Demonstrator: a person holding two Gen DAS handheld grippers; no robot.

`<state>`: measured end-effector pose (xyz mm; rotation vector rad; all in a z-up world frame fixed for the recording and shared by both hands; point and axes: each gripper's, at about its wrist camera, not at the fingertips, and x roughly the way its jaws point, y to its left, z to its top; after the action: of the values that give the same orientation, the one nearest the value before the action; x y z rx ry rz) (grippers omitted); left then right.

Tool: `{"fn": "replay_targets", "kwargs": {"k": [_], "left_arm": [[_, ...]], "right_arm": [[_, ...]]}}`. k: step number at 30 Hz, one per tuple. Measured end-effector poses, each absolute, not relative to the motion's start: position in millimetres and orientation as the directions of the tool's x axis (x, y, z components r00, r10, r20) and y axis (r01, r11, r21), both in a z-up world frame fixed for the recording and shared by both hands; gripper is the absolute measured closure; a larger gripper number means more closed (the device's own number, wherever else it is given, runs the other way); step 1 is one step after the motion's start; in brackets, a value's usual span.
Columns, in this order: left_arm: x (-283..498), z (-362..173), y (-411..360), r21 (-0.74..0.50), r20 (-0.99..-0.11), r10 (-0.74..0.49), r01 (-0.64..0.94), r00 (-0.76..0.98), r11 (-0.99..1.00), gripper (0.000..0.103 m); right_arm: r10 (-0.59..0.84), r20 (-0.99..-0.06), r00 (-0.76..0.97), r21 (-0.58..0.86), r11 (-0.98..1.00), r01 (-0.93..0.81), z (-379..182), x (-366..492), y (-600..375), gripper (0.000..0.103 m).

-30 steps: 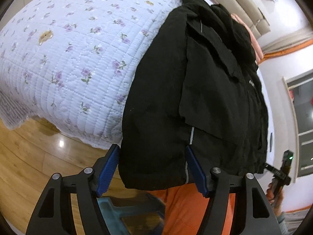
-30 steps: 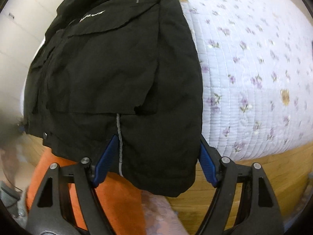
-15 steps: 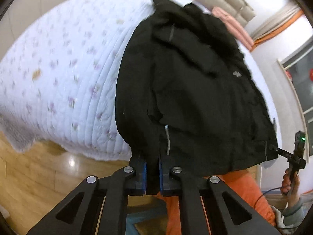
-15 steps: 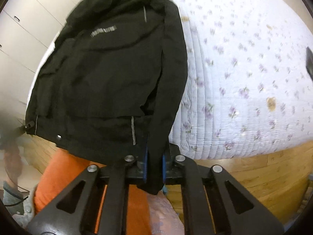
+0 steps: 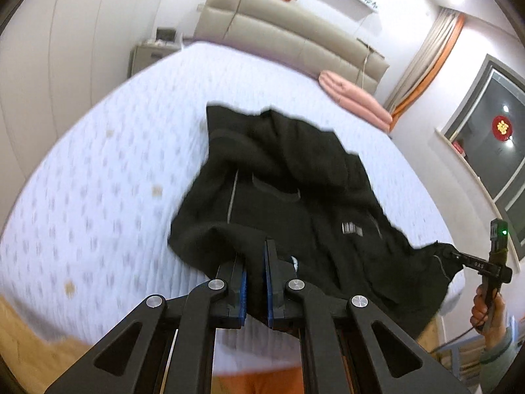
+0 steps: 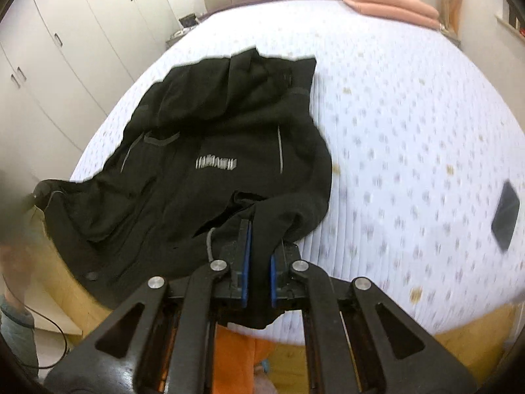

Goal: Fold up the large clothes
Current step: 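Flip the hanging jacket over with both grippers and lay it back side up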

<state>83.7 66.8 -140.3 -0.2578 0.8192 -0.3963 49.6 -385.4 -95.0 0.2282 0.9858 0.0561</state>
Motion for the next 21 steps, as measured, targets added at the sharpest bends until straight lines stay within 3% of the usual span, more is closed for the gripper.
{"fn": "replay_targets", "kwargs": {"k": [10,15,19,21], "left_arm": [[260,-114,44,-0.378,-0.629,-0.351,0.122,0.693,0.918,0.094],[335,-145,25,-0.335,-0.7,-0.276,0.039,0.658,0.941,0.088],[373,-190,30,-0.387,-0.772,-0.307,-0.03,0.556,0.922,0.08],[373,-200,45,-0.472,-0.761,-0.381,-0.045,0.525,0.881,0.078]], "right_arm": [[0.096,-0.792,0.603,0.235,0.959,0.156,-70,201,-426,0.097],[0.058,-0.836,0.545,0.218,0.947,0.234,-97,275,-436,0.096],[0.124,-0.889,0.44,0.279,0.91,0.307,-133,306,-456,0.088],[0.173,-0.888,0.425,0.327,0.889,0.321,-139,307,-468,0.084]]}}
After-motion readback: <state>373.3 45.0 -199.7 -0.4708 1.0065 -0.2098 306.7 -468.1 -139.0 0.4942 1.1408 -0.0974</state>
